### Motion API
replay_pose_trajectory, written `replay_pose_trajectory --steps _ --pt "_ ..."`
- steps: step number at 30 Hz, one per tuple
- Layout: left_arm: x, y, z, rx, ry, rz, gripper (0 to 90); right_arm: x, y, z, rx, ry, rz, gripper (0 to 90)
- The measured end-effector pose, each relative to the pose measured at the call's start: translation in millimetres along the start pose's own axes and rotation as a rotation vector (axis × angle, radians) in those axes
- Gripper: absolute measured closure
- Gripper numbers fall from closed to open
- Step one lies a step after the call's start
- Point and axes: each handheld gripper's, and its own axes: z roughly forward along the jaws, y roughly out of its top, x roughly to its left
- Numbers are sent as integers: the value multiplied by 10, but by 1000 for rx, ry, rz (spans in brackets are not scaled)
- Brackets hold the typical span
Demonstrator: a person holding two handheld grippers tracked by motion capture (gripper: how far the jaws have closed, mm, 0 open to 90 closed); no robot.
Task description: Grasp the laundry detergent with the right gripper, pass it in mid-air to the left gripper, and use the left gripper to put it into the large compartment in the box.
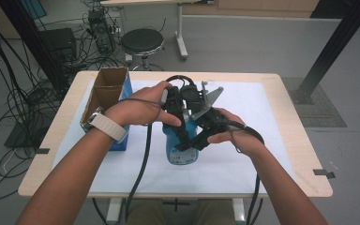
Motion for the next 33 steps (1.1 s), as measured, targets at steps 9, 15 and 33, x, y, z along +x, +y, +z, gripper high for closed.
replay_pose_trajectory --steps 9,15,33 --pt "-10 -13 7 -9 1 -8 372 10 6 5 0 10 6 426" --pt "-13 -16 14 -10 1 -5 373 3 0 17 0 1 -12 425" --pt "0 10 -3 -5 7 9 374 32 -16 -16 -3 0 41 421"
